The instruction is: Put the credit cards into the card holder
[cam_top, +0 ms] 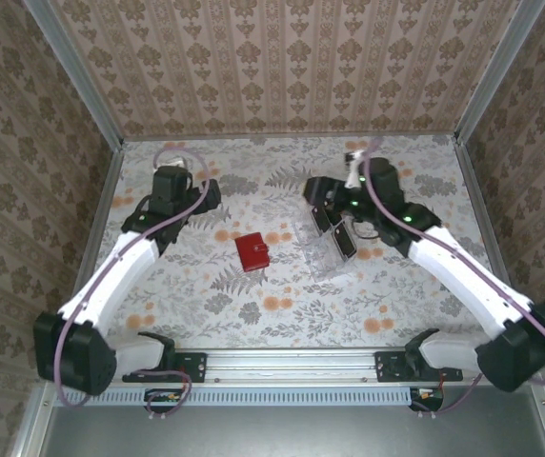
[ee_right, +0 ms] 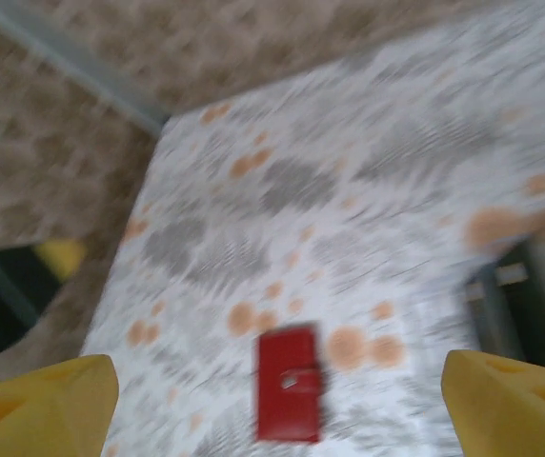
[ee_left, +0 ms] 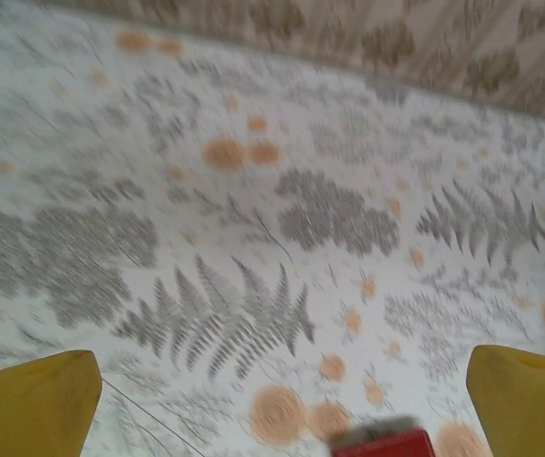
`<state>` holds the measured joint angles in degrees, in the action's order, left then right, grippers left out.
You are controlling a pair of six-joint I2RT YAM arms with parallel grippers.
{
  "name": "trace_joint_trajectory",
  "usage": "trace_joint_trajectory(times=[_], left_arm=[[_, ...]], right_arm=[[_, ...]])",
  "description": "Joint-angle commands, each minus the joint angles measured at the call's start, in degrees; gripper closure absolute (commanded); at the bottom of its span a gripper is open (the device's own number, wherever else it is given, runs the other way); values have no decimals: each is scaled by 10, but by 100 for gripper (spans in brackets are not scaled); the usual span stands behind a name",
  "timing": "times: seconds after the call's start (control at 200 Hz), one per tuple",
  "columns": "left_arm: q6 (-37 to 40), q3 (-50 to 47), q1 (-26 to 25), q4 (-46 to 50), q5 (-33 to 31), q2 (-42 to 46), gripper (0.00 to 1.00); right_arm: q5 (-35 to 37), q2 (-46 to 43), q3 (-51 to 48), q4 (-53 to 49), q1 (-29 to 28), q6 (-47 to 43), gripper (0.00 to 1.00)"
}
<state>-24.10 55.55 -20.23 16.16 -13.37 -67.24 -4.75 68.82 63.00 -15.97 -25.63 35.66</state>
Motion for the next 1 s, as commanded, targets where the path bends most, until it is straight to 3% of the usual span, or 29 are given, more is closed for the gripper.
trace_joint_trajectory(times=[0.0,0.14,0.315,0.445,0.72,0.835,0.995], left_arm=[[96,-65,10,-124,-125,59,0],[204,-176,50,-295,-163,114,0],[234,-247,112,-344,-130,77,0],[258,-307,119,-447,-128,-3,0],[270,-363,118,-647,-112,-112,0],[279,-354,122,-673,-110,-151,0],[270,-330,142,-653,-52,-181,0]], right_arm=[[137,-49,-49,-35,42,-49,0],[256,-95,-110,16,94,-101,0],[340,-111,-206,136,142,-161,0],[339,-76,-230,158,187,-176,0],[332,5,-316,309,205,-243,0],[314,34,-357,402,216,-252,0],[254,64,-396,512,237,-276,0]])
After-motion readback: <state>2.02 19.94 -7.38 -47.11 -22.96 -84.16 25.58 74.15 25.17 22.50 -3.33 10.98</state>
